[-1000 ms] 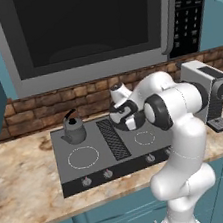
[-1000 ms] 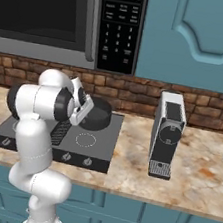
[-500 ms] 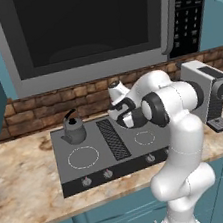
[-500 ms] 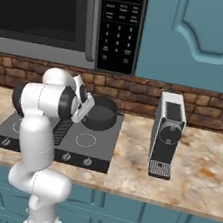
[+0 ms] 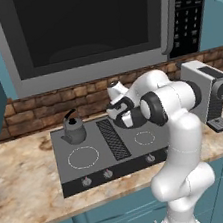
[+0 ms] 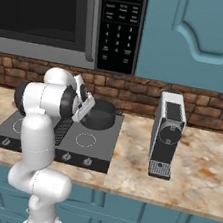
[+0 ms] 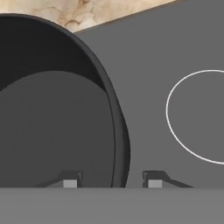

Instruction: Pick the kettle from the cabinet and place it on a stove burner. Then pick the pot from the counter and place it on another stove burner. Finally, turn both burners on.

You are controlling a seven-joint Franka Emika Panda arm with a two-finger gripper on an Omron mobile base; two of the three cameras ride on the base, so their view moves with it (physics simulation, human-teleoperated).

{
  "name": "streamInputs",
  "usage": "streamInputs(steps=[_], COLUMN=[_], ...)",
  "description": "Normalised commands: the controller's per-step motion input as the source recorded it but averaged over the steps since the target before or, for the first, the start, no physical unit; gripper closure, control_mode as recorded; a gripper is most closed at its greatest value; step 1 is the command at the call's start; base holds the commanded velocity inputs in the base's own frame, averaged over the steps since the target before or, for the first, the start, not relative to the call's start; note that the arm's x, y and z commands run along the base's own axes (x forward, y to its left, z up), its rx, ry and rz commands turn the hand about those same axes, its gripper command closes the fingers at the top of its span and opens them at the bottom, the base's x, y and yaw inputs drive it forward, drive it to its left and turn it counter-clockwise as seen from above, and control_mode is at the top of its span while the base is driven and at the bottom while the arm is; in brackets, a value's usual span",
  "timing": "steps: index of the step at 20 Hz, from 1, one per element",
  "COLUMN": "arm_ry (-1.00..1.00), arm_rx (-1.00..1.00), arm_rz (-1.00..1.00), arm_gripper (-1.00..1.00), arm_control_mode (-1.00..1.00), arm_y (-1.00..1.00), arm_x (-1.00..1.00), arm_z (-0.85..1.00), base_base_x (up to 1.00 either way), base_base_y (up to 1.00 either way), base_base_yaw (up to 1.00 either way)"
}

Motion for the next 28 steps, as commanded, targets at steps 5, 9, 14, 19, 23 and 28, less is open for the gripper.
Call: streamInputs(steps=[5, 9, 14, 19, 23, 28], arm_ry=[-0.05, -0.17, -0.11, -0.08, -0.14, -0.13], arm_rx=[0.00, 0.00, 0.00, 0.00, 0.00, 0.00], arm_rz=[0.00, 0.00, 0.00, 0.00, 0.00, 0.00], arm_gripper=[-1.00, -1.00, -1.00, -1.00, -1.00, -1.00], arm_control_mode=[-1.00, -1.00, -1.00, -1.00, -1.00, -1.00], arm_y=[0.00, 0.04, 0.09, 0.12, 0.08, 0.10], arm_x=[0.00, -0.06, -0.19, -0.19, -0.25, -0.31], arm_z=[0.00, 0.00, 0.00, -0.04, 0.03, 0.01], base_base_x=[0.00, 0.00, 0.00, 0.00, 0.00, 0.00], base_base_y=[0.00, 0.00, 0.00, 0.00, 0.00, 0.00], base_base_yaw=[0.00, 0.00, 0.00, 0.00, 0.00, 0.00])
